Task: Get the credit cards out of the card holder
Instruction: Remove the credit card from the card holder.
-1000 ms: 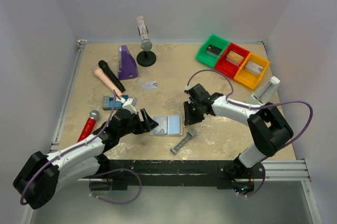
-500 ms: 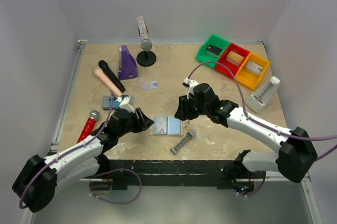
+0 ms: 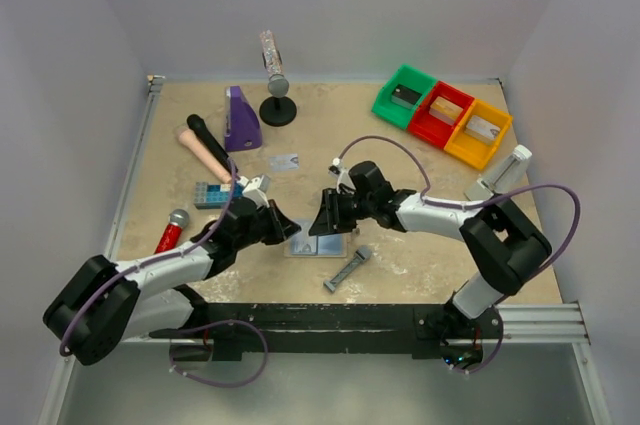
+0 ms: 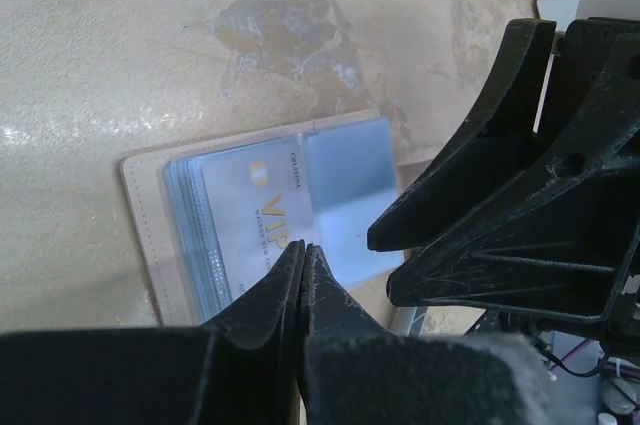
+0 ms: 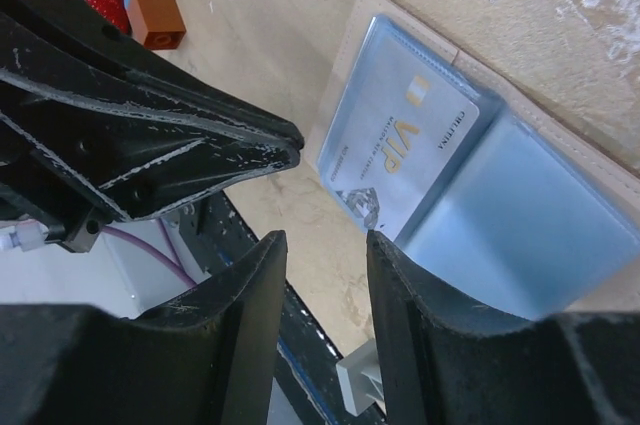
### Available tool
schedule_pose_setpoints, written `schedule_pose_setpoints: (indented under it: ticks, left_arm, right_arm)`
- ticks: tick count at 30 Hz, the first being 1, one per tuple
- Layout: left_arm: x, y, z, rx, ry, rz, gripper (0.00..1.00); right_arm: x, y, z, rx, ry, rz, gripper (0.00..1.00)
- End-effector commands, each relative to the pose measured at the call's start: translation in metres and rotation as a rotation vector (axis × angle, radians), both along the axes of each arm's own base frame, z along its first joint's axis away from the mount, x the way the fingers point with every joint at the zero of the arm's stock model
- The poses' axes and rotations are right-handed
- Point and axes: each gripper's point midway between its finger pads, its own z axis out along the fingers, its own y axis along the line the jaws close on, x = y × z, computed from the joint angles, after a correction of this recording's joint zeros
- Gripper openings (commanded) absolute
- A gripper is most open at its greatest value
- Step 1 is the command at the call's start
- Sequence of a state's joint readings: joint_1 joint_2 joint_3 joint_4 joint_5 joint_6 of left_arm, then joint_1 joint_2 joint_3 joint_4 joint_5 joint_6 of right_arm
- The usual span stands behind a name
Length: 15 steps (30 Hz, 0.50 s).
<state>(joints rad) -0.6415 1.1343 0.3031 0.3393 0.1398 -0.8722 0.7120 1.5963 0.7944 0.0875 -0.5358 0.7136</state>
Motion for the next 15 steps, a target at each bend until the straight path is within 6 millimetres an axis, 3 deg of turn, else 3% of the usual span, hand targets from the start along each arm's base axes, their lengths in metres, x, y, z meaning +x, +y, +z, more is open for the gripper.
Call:
schedule_pose_setpoints:
  ticks: [1, 7, 15]
  left_arm:
    - [0.018, -0.006, 0.011, -0.028, -0.040, 0.034, 0.00]
    - [0.015, 0.001, -0.012, 0.006, 0.015, 0.068, 0.00]
    - [0.011, 0.003, -0.025, 0.020, 0.051, 0.073, 0.00]
  right_arm:
    - [0.003, 0.011, 0.004, 0.077, 0.013, 0.001, 0.42]
    - [0.002, 0.009, -0.012, 0.039, 0.038, -0.001, 0.41]
    - [0.002, 0.008, -0.031, 0.004, 0.074, -0.009, 0.40]
